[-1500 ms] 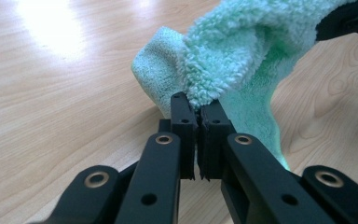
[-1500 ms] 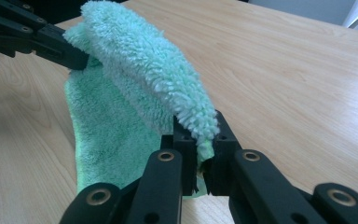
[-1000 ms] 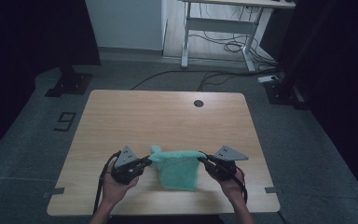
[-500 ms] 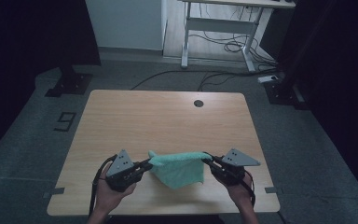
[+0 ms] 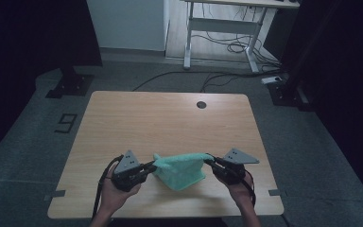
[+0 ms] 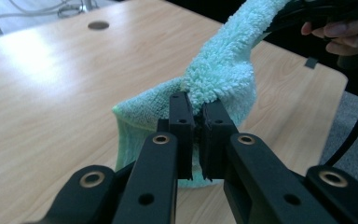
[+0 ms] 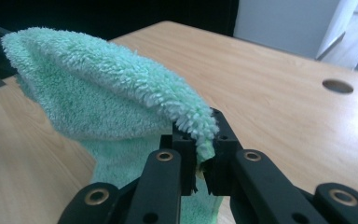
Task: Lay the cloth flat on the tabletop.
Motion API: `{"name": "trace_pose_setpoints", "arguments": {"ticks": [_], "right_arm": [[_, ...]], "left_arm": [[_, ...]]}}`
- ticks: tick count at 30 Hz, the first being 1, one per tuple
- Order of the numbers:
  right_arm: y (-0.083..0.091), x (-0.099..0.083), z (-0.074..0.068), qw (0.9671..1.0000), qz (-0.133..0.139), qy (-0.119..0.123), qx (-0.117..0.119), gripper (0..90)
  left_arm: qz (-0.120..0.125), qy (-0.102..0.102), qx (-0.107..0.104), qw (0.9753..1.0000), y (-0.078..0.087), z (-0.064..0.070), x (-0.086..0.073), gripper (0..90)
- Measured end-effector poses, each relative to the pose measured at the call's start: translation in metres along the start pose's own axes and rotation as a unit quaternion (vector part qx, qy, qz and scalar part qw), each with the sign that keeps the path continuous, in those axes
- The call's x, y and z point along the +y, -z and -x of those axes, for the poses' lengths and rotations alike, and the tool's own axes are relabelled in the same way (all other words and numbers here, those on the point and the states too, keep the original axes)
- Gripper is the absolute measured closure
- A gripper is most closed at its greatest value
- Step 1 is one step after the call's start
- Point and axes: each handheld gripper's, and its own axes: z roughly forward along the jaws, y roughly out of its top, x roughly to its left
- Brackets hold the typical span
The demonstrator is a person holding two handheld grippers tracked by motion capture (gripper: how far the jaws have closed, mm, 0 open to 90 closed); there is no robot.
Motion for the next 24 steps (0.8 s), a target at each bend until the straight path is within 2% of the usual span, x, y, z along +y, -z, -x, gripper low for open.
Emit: {"name": "trace_pose_setpoints", "arguments": {"ticks": [9,12,13,14,15,16,18,19,20,21,22,23,24], "right_arm": [[-0.012,-0.001,0.004,0.9999,-0.007,-0.001,-0.010,83.1],[-0.023,0.000,0.010,0.9997,-0.017,-0.004,-0.016,83.0],[-0.028,0.000,0.013,0.9996,-0.022,-0.005,-0.017,83.0],[-0.033,0.001,0.016,0.9995,-0.024,-0.007,-0.020,83.0],[-0.033,0.001,0.016,0.9995,-0.024,-0.007,-0.020,83.0],[-0.046,0.002,0.023,0.9989,-0.038,-0.011,-0.024,83.0],[-0.060,0.003,0.030,0.9981,-0.051,-0.014,-0.032,82.9],[-0.060,0.003,0.030,0.9981,-0.051,-0.014,-0.032,82.9],[-0.074,0.004,0.038,0.9968,-0.068,-0.020,-0.037,82.4],[-0.081,0.004,0.042,0.9961,-0.074,-0.023,-0.044,82.0],[-0.088,0.004,0.046,0.9955,-0.078,-0.028,-0.046,79.7],[-0.088,0.004,0.046,0.9955,-0.078,-0.028,-0.046,79.7],[-0.103,0.003,0.055,0.9934,-0.089,-0.040,-0.059,61.5]], "left_arm": [[-0.006,0.007,0.003,1.0000,-0.008,-0.008,0.001,83.5],[-0.022,0.017,0.008,0.9996,-0.020,-0.021,0.003,83.3],[-0.022,0.017,0.008,0.9996,-0.020,-0.021,0.003,83.0],[-0.035,0.021,0.013,0.9991,-0.030,-0.031,0.005,83.0],[-0.035,0.021,0.013,0.9991,-0.030,-0.031,0.005,83.0],[-0.049,0.029,0.020,0.9982,-0.040,-0.044,0.009,82.8],[-0.061,0.041,0.020,0.9971,-0.051,-0.059,0.015,82.7],[-0.061,0.041,0.020,0.9971,-0.051,-0.059,0.015,82.0],[-0.071,0.049,0.027,0.9959,-0.063,-0.072,0.021,81.5],[-0.075,0.053,0.032,0.9953,-0.069,-0.078,0.023,80.3],[-0.080,0.052,0.037,0.9947,-0.076,-0.084,0.025,77.5],[-0.080,0.052,0.037,0.9947,-0.076,-0.084,0.025,70.5],[-0.098,0.061,0.072,0.9907,-0.088,-0.095,0.027,59.0]]}}
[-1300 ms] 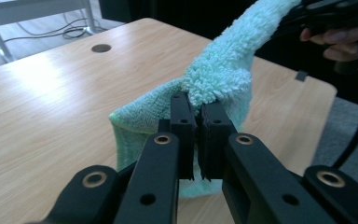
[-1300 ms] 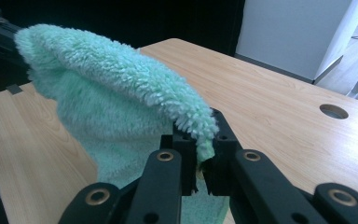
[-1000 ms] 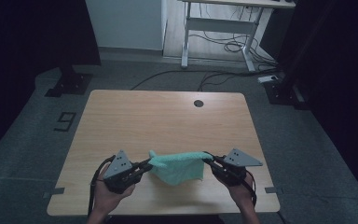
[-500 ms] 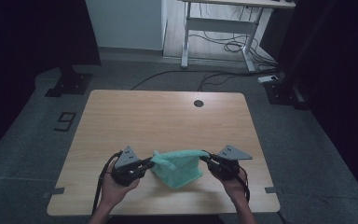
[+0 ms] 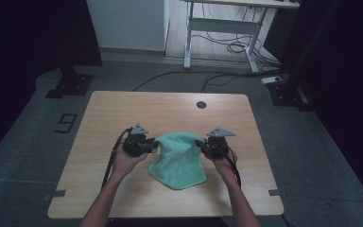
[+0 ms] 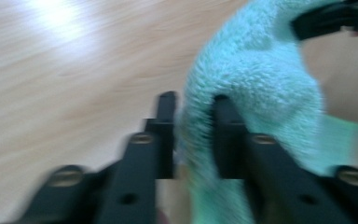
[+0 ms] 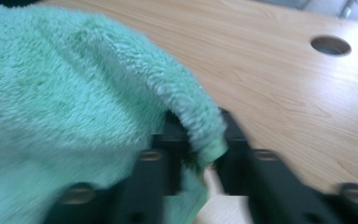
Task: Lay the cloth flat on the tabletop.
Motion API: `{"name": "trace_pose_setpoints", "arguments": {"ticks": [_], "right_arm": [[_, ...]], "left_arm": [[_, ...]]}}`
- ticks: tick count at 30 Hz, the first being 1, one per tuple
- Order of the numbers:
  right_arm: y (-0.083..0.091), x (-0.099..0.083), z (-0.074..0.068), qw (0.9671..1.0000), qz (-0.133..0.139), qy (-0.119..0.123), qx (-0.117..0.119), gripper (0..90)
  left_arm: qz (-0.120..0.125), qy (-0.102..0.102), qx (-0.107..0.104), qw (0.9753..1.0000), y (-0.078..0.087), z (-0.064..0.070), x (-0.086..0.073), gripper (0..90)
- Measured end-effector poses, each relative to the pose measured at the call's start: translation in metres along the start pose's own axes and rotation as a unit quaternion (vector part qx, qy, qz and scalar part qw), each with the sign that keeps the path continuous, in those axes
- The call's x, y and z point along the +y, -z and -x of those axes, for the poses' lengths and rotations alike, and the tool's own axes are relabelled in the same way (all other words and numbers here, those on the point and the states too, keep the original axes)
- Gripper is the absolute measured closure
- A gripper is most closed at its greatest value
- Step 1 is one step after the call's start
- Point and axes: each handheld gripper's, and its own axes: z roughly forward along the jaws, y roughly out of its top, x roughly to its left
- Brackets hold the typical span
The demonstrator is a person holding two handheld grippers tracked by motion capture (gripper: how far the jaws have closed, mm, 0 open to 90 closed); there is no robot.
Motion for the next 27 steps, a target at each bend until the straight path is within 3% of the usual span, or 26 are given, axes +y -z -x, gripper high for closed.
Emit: {"name": "trace_pose_setpoints", "arguments": {"ticks": [1,2,4,9,16,22,27], "right_arm": [[0.000,0.000,0.000,1.0000,0.000,0.000,0.000,61.5],[-0.007,0.000,0.005,0.9995,0.004,-0.021,-0.023,49.5],[-0.003,-0.001,0.007,0.9988,0.016,-0.036,-0.029,42.3],[0.017,-0.011,0.000,0.9992,0.026,-0.026,-0.018,40.8],[0.031,-0.042,-0.022,0.9999,0.006,-0.003,0.012,42.7],[0.028,-0.063,-0.038,0.9993,-0.018,0.003,0.032,42.6],[0.021,-0.073,-0.047,0.9988,-0.043,0.013,0.021,41.4]], "left_arm": [[0.000,0.000,0.000,1.0000,0.000,0.000,0.000,54.2],[0.010,0.013,0.007,0.9999,-0.001,-0.006,-0.001,52.6],[0.029,0.016,0.009,0.9994,0.005,-0.007,-0.008,50.9],[0.033,0.014,0.007,0.9993,0.014,0.000,-0.026,50.4],[0.017,0.010,-0.009,0.9998,0.016,0.017,-0.056,52.2],[-0.001,-0.001,-0.027,0.9996,0.008,0.033,-0.071,52.2],[-0.017,-0.014,-0.032,0.9993,-0.002,0.041,-0.078,53.0]]}}
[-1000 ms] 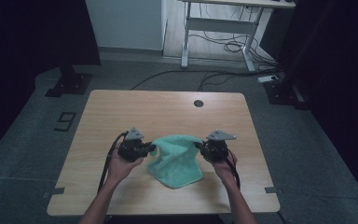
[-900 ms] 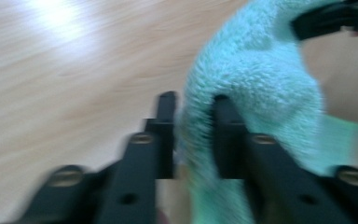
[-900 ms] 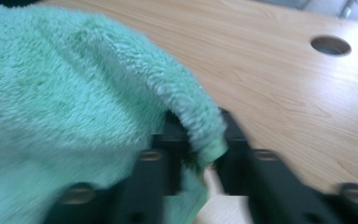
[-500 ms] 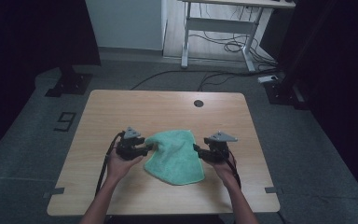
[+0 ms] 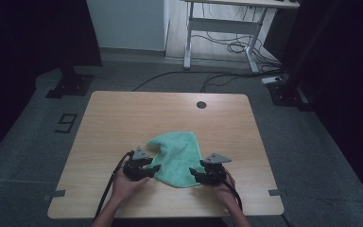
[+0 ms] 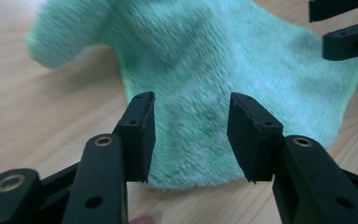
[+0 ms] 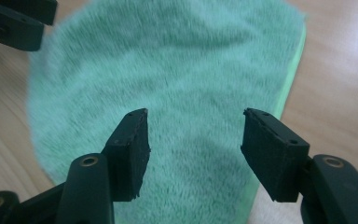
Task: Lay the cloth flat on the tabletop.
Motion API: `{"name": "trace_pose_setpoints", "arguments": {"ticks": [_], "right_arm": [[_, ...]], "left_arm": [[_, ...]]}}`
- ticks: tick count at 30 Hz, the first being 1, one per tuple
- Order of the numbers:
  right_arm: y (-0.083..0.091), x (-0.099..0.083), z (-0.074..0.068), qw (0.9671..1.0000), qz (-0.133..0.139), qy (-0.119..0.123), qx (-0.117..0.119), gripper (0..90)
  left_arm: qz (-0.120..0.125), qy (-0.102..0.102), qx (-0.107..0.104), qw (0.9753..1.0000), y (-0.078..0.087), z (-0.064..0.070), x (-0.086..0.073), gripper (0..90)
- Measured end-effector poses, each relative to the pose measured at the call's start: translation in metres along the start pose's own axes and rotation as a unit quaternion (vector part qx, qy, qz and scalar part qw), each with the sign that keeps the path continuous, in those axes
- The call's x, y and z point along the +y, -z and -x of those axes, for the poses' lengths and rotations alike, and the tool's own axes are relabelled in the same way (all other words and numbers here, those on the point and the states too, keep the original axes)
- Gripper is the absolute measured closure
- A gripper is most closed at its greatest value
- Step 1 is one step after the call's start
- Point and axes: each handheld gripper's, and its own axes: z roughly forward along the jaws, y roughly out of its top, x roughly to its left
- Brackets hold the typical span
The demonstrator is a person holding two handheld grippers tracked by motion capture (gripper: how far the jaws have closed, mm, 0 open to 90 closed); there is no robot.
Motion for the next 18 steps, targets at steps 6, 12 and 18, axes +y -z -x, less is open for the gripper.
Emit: {"name": "trace_pose_setpoints", "arguments": {"ticks": [6,12,18], "right_arm": [[-0.008,-0.006,-0.004,0.9995,-0.020,0.020,-0.010,42.6],[-0.011,-0.010,-0.004,0.9992,-0.026,0.024,-0.018,46.5],[-0.008,-0.012,-0.002,0.9992,-0.021,0.023,-0.024,57.1]], "left_arm": [[-0.019,-0.006,0.005,0.9998,-0.007,0.004,-0.005,54.8],[-0.026,0.002,0.002,0.9997,-0.011,0.003,-0.010,61.4],[-0.021,0.002,0.006,0.9998,-0.010,0.003,-0.014,72.3]]}}
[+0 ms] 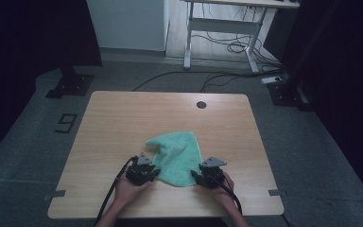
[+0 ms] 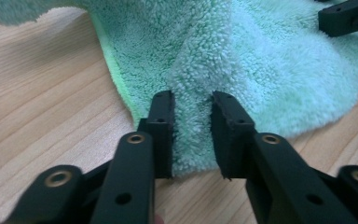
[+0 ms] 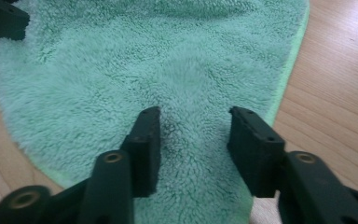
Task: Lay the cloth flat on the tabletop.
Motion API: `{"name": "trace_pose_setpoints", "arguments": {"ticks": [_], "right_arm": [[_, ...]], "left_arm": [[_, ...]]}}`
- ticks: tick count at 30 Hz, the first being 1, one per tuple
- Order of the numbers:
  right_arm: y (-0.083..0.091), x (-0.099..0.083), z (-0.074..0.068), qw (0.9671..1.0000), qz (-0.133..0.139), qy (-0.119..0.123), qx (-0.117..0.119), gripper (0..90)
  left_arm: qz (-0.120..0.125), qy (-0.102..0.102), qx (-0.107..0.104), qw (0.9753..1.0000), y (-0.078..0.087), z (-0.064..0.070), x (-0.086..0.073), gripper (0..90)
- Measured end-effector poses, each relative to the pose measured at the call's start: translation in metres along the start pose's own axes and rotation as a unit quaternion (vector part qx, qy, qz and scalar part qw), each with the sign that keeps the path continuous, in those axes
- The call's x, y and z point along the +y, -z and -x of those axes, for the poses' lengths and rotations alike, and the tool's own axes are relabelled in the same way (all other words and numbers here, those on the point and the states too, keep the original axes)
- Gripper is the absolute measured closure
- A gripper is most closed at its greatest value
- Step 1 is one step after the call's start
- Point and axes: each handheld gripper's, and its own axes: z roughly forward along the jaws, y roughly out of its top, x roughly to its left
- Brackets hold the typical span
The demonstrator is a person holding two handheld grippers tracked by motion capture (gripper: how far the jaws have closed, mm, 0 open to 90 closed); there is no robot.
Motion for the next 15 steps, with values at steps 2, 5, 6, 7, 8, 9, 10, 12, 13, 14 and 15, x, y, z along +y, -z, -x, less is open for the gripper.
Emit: {"name": "trace_pose_setpoints", "arguments": {"ticks": [2,5,6,7,8,9,10,12,13,14,15], "right_arm": [[0.001,-0.001,0.001,1.0000,0.001,-0.001,0.000,60.5],[0.002,-0.001,0.001,1.0000,0.000,-0.001,0.000,65.8],[0.002,-0.001,0.001,1.0000,0.000,-0.001,0.001,66.8],[0.003,-0.002,0.001,1.0000,0.000,0.000,0.001,68.0],[0.004,-0.002,0.002,1.0000,-0.001,0.000,0.001,68.9],[0.004,-0.002,0.002,1.0000,-0.001,0.001,0.002,69.6],[0.004,-0.002,0.002,1.0000,-0.001,0.001,0.002,69.6],[0.007,-0.005,0.004,1.0000,-0.001,-0.001,0.006,72.0],[0.008,-0.006,0.004,1.0000,0.000,-0.001,0.007,72.7],[0.010,-0.007,0.005,1.0000,-0.001,0.001,0.009,72.8],[0.011,-0.008,0.006,0.9999,-0.002,0.001,0.011,72.8]], "left_arm": [[0.001,0.001,-0.001,1.0000,0.000,0.000,-0.001,76.1],[-0.002,-0.001,-0.009,1.0000,0.002,0.003,-0.003,80.1],[-0.002,-0.003,-0.008,1.0000,0.002,0.005,-0.003,80.9],[-0.002,-0.003,-0.009,0.9999,0.003,0.007,-0.004,81.3],[-0.002,-0.003,-0.009,0.9999,0.003,0.007,-0.004,81.6],[0.000,-0.003,-0.010,0.9999,0.003,0.009,-0.006,81.8],[0.000,-0.003,-0.010,0.9999,0.003,0.009,-0.006,82.1],[0.001,-0.004,-0.011,0.9999,0.004,0.009,-0.007,82.5],[0.001,0.000,-0.016,0.9999,0.005,0.009,-0.008,82.6],[0.001,0.002,-0.020,0.9998,0.006,0.010,-0.009,82.7],[0.000,0.007,-0.028,0.9996,0.006,0.010,-0.009,82.8]]}}
